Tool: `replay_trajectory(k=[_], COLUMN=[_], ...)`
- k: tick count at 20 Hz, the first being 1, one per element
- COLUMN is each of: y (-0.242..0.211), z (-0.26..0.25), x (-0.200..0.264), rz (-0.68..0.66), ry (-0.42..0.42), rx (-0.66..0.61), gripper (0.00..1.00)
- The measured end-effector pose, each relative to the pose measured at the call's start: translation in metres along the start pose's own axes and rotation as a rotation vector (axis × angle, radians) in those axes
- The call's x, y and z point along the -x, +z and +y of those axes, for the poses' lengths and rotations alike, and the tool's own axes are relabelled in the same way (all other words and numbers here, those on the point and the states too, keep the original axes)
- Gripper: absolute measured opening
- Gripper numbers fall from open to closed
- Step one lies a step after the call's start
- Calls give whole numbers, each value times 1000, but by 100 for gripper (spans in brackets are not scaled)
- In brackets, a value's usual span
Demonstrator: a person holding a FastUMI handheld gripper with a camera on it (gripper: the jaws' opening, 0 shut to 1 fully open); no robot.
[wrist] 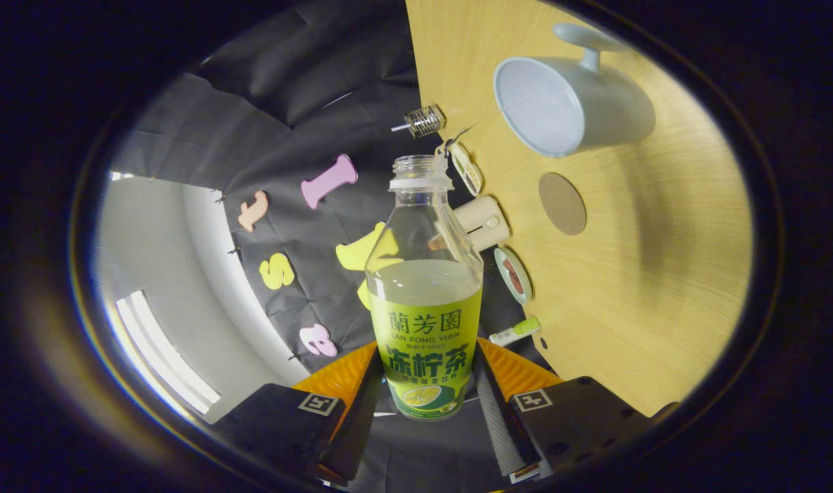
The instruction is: Take the bottle from table, then pour the juice into the cup, finally place the bottle on the coaster
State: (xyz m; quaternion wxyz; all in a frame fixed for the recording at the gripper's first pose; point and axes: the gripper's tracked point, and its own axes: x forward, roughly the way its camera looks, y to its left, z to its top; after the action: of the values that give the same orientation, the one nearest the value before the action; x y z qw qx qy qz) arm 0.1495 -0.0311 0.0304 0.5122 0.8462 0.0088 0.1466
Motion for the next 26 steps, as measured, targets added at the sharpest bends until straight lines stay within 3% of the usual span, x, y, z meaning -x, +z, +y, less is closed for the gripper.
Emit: replay_trajectory(k=[26], y=[-2], z=[24], x=[2], rz=[-4], ry=[51], rx=[-162], gripper=[77])
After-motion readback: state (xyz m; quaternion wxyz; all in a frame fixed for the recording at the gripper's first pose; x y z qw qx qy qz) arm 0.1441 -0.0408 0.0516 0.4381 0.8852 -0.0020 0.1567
